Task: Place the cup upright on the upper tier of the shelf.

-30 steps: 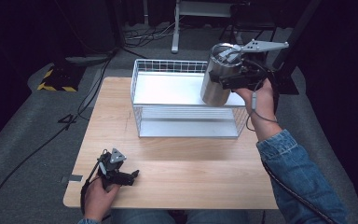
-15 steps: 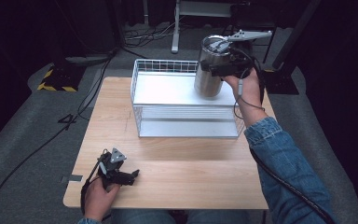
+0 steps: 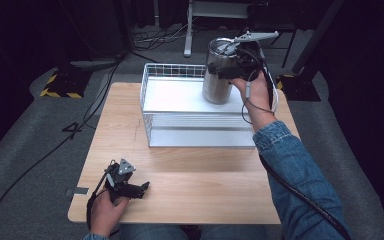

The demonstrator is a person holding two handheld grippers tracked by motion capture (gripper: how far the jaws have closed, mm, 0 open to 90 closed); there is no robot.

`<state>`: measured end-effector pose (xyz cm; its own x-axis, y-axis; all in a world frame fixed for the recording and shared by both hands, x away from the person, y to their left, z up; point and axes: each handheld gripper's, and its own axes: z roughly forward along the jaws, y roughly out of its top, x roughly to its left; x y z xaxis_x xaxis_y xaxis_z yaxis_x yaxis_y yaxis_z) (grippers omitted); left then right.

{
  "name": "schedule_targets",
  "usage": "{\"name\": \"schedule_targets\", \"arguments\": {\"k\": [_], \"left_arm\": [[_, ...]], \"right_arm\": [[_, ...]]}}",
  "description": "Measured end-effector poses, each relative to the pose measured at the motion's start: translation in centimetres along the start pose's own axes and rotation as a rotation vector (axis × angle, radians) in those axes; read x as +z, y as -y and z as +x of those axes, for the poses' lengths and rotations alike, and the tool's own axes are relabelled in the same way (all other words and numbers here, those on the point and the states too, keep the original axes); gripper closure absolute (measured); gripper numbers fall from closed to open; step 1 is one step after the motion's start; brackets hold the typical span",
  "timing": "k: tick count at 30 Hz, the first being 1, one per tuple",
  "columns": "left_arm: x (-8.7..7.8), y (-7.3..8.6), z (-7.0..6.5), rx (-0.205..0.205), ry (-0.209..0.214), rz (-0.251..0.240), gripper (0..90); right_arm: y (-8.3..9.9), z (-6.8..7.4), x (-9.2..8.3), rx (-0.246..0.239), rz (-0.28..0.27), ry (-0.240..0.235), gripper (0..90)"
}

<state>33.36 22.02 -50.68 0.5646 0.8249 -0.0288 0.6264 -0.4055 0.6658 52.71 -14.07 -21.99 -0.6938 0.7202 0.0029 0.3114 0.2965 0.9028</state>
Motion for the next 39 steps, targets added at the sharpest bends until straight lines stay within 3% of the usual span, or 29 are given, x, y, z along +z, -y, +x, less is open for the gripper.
{"name": "schedule_targets", "arguments": {"k": [13,35,39], "left_arm": [[0.0,0.0,0.0,0.0,0.0,0.0,0.5],[0.0,0.0,0.0,0.0,0.0,0.0,0.5],[0.0,0.0,0.0,0.0,0.0,0.0,0.5]], "right_arm": [[0.4,-0.2,1.4,0.019,0.032,-0.011,3.5],[0.7,-0.5,1.7,0.013,0.003,0.0,0.0],[0.6,-0.3,1.3,-0.006,-0.018,0.02,0.0]]}}
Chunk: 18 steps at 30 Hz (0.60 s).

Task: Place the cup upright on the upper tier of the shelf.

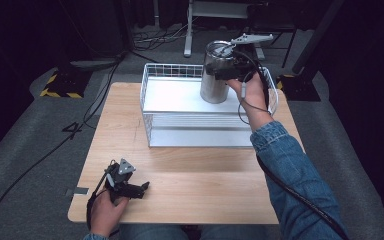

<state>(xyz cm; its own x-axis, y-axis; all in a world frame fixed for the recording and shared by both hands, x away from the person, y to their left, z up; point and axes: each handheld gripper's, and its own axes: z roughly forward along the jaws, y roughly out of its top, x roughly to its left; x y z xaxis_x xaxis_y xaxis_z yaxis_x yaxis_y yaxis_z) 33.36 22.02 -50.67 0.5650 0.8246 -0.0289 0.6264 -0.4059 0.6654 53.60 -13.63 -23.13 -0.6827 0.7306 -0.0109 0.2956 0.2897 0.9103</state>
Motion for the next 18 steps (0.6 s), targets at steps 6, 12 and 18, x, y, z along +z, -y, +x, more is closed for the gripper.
{"name": "schedule_targets", "arguments": {"k": [6,12,18], "left_arm": [[0.0,0.0,0.0,0.0,0.0,0.0,0.5],[0.0,0.0,0.0,-0.001,-0.001,-0.001,0.5],[0.0,0.0,0.0,0.002,0.0,0.001,0.5]], "right_arm": [[0.1,0.0,-1.1,0.001,-0.012,0.004,0.0],[0.4,0.0,-2.5,-0.01,-0.02,0.005,0.0],[0.6,-0.1,-4.5,-0.017,-0.035,-0.006,0.0]]}}
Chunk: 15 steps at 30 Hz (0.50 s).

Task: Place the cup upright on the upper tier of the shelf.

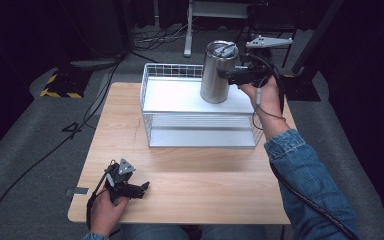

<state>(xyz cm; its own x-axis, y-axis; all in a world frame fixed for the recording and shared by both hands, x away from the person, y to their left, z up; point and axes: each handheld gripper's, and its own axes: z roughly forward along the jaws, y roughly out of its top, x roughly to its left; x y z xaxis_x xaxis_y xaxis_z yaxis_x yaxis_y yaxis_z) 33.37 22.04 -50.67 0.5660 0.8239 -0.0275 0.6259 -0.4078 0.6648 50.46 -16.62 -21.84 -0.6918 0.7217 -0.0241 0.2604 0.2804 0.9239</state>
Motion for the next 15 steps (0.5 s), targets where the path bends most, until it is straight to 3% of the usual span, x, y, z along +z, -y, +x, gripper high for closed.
{"name": "schedule_targets", "arguments": {"k": [15], "left_arm": [[0.0,0.0,0.0,0.0,-0.001,-0.001,0.5]], "right_arm": [[1.5,0.5,-5.2,-0.015,-0.026,-0.041,0.0]]}}
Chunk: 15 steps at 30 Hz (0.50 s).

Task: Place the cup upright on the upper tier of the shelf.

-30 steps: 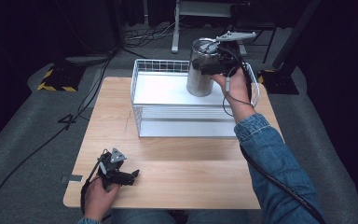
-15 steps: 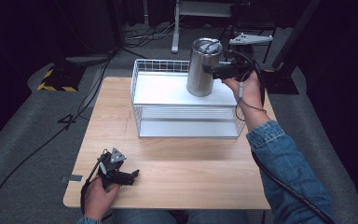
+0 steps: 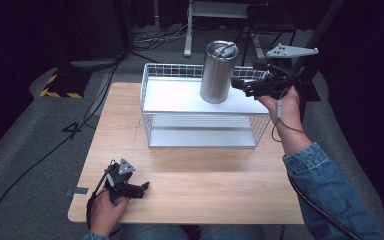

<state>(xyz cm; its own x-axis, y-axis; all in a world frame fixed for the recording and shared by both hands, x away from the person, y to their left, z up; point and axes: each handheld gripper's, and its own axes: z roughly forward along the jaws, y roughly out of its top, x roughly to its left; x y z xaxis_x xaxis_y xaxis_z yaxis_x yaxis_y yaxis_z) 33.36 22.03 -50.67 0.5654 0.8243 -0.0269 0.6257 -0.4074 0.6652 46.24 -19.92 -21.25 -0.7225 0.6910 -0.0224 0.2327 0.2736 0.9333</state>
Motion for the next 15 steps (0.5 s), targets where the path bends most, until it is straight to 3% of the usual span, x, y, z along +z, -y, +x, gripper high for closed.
{"name": "schedule_targets", "arguments": {"k": [15], "left_arm": [[0.0,0.0,0.0,0.001,0.001,0.001,0.5]], "right_arm": [[3.5,0.5,-4.1,0.007,0.016,-0.004,0.0]]}}
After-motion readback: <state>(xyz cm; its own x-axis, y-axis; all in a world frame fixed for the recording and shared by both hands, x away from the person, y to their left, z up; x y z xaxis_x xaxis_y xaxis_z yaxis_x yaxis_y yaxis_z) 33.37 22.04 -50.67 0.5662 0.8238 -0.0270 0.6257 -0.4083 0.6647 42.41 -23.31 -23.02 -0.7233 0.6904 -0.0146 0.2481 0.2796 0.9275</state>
